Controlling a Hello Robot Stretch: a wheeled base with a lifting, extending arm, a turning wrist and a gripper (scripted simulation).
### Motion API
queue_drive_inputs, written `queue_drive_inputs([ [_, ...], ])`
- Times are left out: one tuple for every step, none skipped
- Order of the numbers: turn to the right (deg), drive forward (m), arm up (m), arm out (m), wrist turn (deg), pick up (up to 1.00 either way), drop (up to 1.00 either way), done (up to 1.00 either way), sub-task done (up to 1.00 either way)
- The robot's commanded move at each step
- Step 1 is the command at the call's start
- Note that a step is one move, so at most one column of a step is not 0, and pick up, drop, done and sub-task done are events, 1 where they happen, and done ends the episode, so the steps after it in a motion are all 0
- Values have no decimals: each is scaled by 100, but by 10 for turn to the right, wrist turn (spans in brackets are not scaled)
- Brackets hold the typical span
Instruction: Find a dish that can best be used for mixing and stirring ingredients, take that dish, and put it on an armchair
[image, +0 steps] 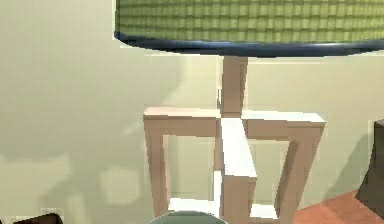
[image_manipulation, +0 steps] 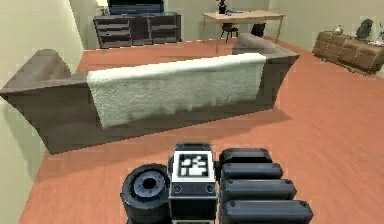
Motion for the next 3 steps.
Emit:
queue_drive_inputs([
  [-60, 0, 0, 0, 0, 0, 0, 0, 0],
  [30, 0, 0, 0, 0, 0, 0, 0, 0],
  [-450, 0, 0, 0, 0, 0, 0, 0, 0],
])
